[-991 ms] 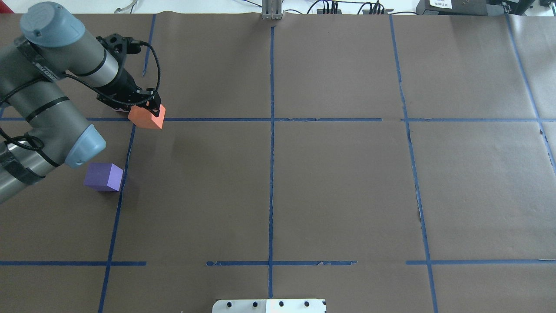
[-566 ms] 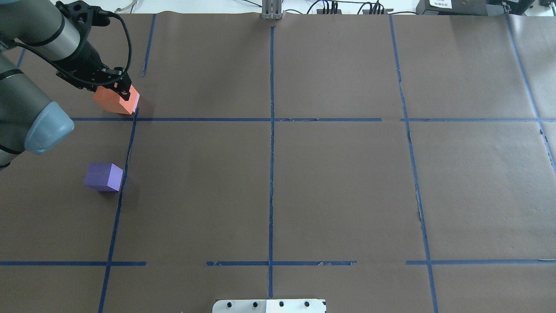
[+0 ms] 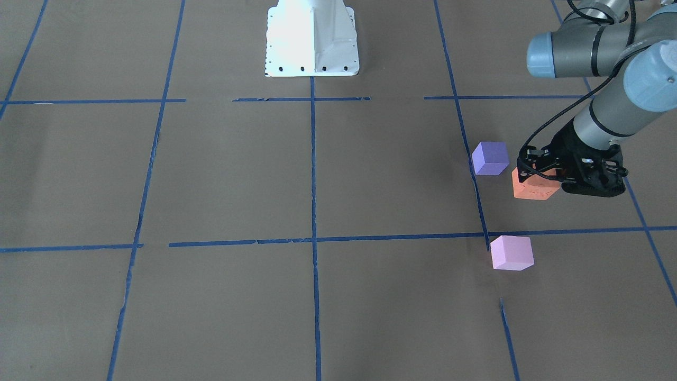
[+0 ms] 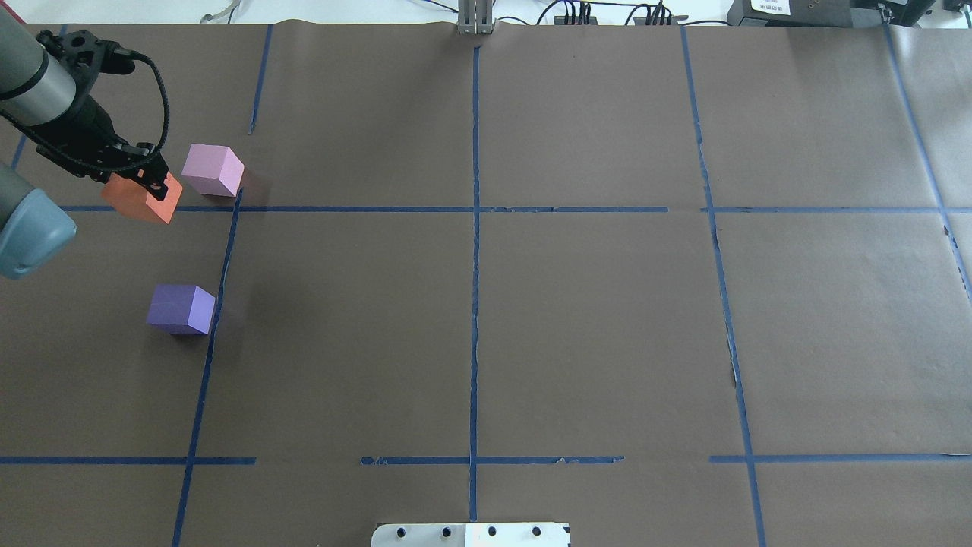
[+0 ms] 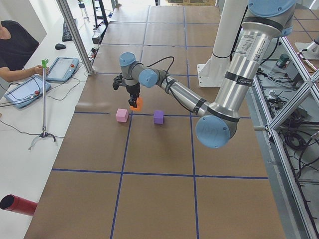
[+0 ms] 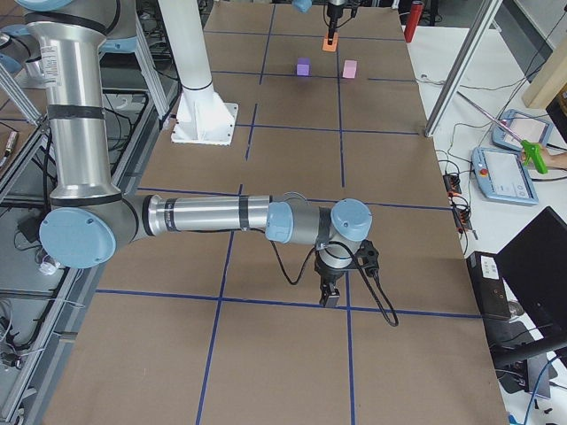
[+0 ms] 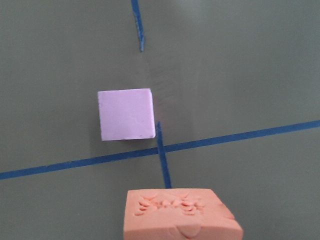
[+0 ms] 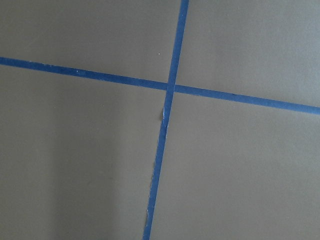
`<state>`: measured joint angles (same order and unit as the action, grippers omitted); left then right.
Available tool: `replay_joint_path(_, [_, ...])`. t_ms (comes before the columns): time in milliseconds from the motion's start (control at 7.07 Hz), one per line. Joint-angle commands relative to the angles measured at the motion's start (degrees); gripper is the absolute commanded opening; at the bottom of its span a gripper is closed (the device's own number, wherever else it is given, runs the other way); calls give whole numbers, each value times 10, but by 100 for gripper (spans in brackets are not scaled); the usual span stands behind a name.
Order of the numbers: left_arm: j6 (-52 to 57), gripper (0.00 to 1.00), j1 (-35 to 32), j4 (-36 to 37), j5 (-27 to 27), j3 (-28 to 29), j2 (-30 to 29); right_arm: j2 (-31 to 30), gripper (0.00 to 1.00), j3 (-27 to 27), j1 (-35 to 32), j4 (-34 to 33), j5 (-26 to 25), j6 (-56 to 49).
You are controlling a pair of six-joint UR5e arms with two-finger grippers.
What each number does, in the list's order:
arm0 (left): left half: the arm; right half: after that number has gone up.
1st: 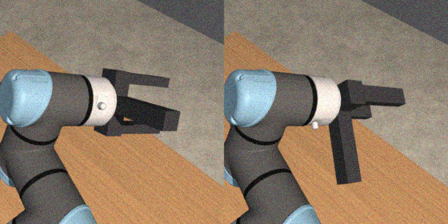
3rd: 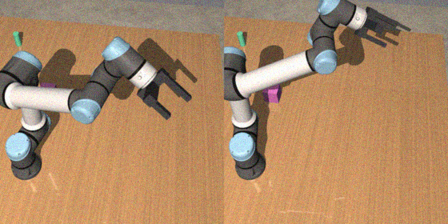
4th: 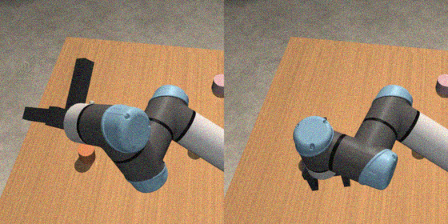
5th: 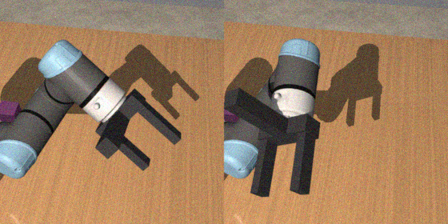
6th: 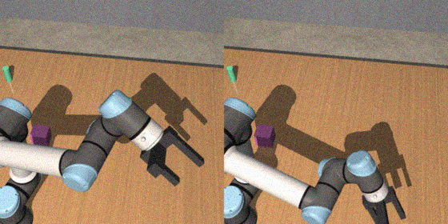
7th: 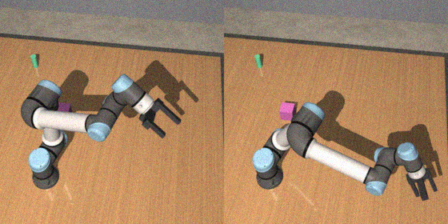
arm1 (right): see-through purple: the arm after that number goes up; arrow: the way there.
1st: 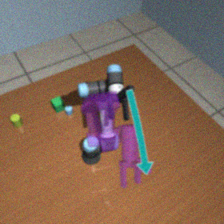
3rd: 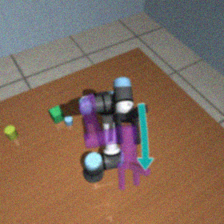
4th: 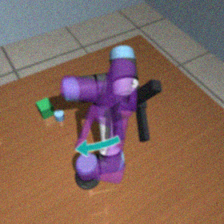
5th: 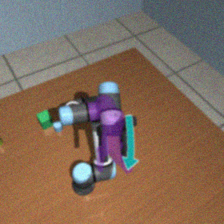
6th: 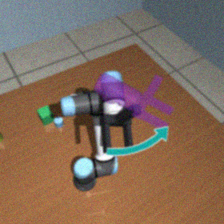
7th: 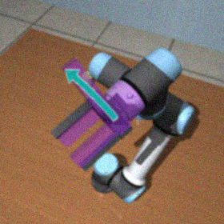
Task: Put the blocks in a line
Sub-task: 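Lift the orange cube and carry it toward the pink cube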
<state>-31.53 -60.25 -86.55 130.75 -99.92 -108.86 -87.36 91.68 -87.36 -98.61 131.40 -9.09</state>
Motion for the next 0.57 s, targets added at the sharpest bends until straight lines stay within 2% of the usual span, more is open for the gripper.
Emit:
replay_joint_path(0, [-41, 1, 3, -50, 24, 55, 3, 0, 100, 0, 0, 0, 0, 0])
replay_joint_path(425, [-88, 1, 15, -126, 37, 110, -4, 0, 100, 0, 0, 0, 0, 0])
